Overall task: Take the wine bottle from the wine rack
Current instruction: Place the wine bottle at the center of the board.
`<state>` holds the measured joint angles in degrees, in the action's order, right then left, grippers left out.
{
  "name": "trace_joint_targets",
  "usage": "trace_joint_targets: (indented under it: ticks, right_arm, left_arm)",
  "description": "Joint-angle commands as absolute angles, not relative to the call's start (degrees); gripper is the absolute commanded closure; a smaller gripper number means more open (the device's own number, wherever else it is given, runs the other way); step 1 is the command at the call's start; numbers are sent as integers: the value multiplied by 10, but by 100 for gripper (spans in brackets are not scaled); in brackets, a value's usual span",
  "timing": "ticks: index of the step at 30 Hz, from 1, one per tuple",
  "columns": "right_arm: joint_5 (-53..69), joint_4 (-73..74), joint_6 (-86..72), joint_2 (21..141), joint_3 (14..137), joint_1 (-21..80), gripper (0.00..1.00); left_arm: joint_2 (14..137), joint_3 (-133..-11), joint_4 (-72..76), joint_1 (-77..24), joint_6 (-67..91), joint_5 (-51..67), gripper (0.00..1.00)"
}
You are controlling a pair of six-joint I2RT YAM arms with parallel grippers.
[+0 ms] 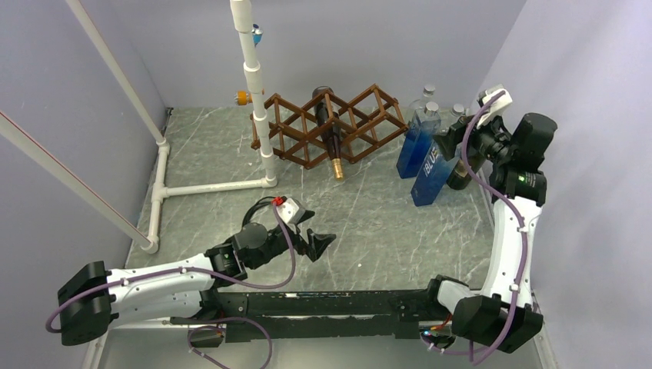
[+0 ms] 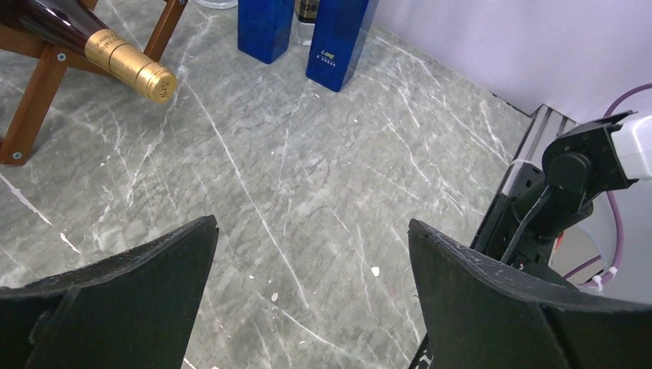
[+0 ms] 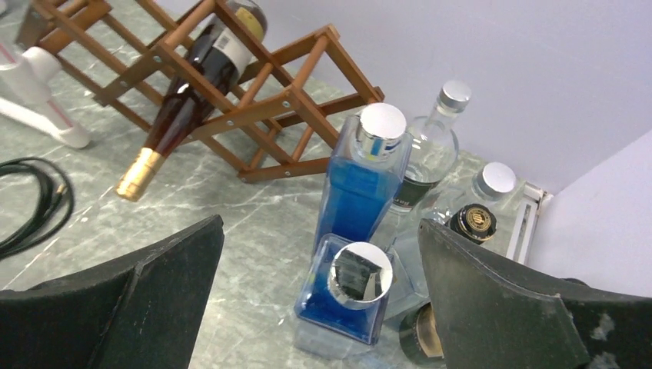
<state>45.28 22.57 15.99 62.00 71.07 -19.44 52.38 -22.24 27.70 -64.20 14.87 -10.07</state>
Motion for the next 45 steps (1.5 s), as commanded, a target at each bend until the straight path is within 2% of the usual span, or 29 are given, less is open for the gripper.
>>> trace_joint_targets:
  ticks: [1, 9, 14, 26, 45]
  right_arm:
    - [514, 303, 185, 614, 784, -196, 0]
    - [596, 405, 221, 623, 848, -167, 0]
    - [545, 455, 262, 636, 854, -68, 0]
    - [408, 407, 250, 675, 768, 132, 0]
    - [233, 220, 102, 804, 722, 210, 0]
  left_arm:
    - [527, -257, 271, -628, 187, -80, 0]
    - [548, -294, 231, -610, 224, -70, 1]
    - [550, -302, 212, -607, 232, -73, 1]
    - [504, -306, 137, -600, 241, -114, 1]
    - [400, -253, 67, -595, 251, -194, 1]
